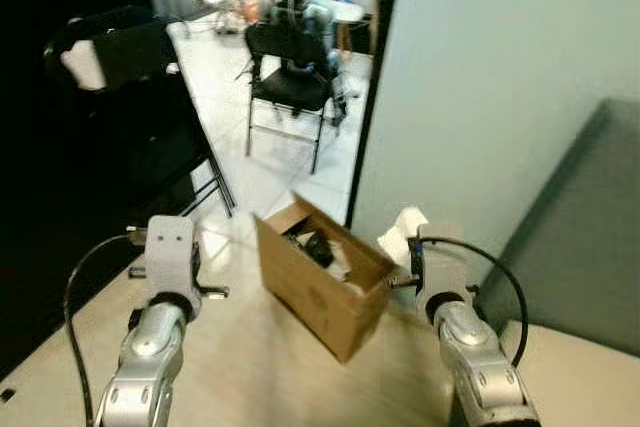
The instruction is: Clean up the room
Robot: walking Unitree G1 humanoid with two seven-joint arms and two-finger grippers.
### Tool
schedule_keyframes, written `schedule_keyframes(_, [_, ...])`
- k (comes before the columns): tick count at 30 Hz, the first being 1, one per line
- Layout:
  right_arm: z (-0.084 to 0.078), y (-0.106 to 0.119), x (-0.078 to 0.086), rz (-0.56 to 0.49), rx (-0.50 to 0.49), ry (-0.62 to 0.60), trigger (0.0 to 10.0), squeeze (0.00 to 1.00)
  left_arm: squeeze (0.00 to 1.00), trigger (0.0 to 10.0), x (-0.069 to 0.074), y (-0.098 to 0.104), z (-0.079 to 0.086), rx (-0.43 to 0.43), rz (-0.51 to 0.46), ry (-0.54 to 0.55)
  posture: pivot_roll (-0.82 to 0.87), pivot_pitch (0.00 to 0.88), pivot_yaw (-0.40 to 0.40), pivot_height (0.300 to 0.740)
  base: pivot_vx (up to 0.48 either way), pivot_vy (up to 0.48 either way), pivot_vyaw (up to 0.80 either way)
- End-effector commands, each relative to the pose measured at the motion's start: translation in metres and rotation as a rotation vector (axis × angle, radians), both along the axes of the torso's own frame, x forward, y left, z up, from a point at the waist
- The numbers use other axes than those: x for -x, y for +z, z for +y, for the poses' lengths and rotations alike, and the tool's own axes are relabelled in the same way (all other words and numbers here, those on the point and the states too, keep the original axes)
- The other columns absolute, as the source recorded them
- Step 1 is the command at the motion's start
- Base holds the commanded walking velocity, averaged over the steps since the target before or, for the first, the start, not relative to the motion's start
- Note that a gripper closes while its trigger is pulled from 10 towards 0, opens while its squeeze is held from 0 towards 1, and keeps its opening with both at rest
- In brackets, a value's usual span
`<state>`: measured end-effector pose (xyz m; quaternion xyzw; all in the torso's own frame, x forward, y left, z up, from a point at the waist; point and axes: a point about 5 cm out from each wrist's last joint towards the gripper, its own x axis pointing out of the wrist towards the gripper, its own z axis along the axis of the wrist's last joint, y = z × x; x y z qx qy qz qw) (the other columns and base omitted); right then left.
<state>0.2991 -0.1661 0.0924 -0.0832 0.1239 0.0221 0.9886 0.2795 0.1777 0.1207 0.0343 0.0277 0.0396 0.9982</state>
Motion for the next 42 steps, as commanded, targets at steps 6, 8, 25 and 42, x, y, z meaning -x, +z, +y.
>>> schedule_keyframes(6, [0.016,-0.002,-0.001,0.027,0.003,0.083,10.0,0.0,0.0,10.0,0.002,0.001,0.002,0.016,-0.003,0.0,-0.06,0.035,-0.032,0.74,0.237,0.0,0.0])
schedule_keyframes(8, [0.017,-0.003,-0.001,0.027,0.008,0.091,10.0,0.0,0.0,10.0,0.003,0.001,0.002,0.019,-0.004,-0.001,-0.06,0.037,-0.033,0.74,0.315,0.0,0.0])
schedule_keyframes(25, [0.02,-0.008,0.003,0.056,0.004,0.103,10.0,0.0,0.0,10.0,0.003,0.001,0.004,0.011,-0.003,-0.005,-0.06,0.04,-0.023,0.74,0.328,0.0,-0.05])
schedule_keyframes(42, [0.021,-0.014,0.01,0.076,-0.011,0.088,10.0,0.0,0.0,10.0,0.0,0.003,0.002,-0.002,0.001,-0.034,-0.06,0.047,-0.003,0.74,0.312,0.0,-0.53])
